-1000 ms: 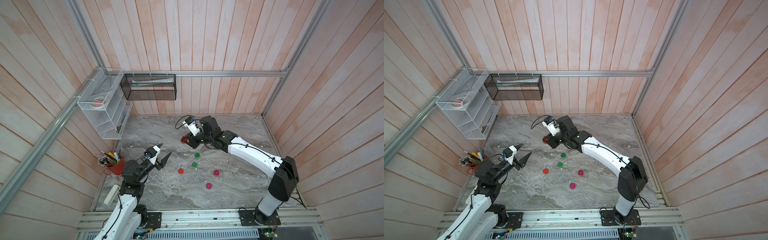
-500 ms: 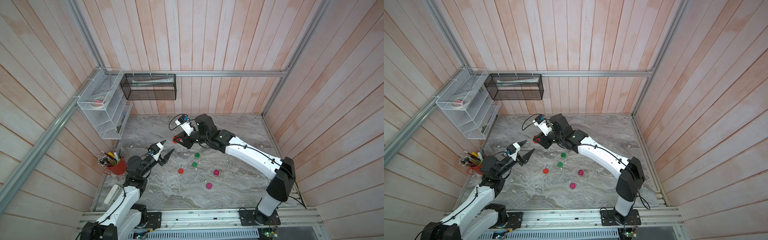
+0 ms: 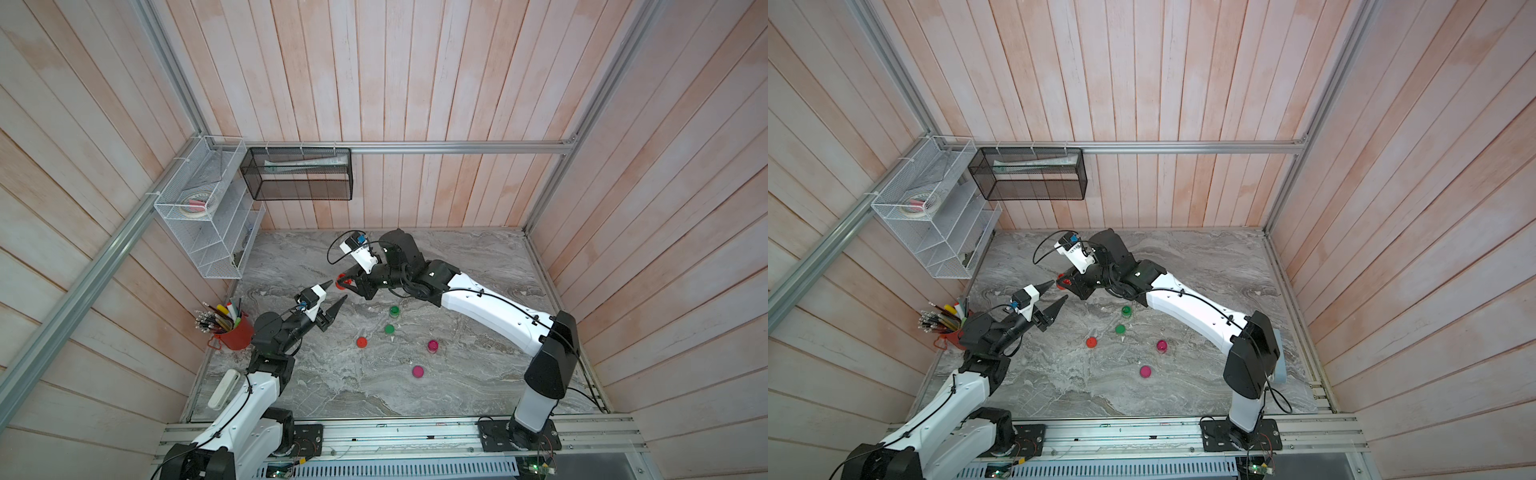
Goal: Close the paint jar lid
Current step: Pick up the paint jar from the center of the board.
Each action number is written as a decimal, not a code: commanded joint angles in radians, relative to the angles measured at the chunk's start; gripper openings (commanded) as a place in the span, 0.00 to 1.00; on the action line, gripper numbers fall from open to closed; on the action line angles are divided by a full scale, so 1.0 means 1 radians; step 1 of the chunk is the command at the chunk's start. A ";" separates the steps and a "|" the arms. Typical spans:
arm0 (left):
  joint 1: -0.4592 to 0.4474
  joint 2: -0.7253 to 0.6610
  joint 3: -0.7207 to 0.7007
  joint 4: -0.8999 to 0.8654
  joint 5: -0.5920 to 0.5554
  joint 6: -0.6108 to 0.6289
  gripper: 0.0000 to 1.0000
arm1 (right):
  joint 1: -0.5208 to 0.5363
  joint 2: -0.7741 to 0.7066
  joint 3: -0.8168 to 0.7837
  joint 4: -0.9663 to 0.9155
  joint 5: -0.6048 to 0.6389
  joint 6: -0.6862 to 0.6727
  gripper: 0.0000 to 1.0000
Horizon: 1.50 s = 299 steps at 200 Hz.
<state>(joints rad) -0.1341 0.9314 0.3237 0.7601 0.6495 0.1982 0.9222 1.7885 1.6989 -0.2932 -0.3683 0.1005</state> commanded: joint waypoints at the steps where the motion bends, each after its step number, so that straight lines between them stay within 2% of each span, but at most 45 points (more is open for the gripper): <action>1: -0.004 0.012 0.020 0.013 0.009 -0.008 0.56 | 0.010 0.020 0.031 -0.014 -0.015 -0.002 0.27; 70: -0.004 0.011 0.020 0.023 -0.015 -0.013 0.56 | 0.023 0.048 0.063 -0.036 -0.012 -0.008 0.27; 128: -0.004 0.021 0.051 -0.043 -0.025 0.013 0.44 | 0.032 0.058 0.080 -0.053 0.000 -0.018 0.27; 236: -0.005 0.024 0.063 -0.082 -0.056 0.034 0.44 | 0.038 0.061 0.092 -0.074 0.014 -0.033 0.27; 299: -0.005 0.022 0.064 -0.083 -0.053 0.034 0.39 | 0.043 0.071 0.098 -0.079 0.012 -0.036 0.27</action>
<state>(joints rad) -0.1371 0.9539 0.3576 0.6842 0.6128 0.2218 0.9550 1.8362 1.7641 -0.3466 -0.3573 0.0750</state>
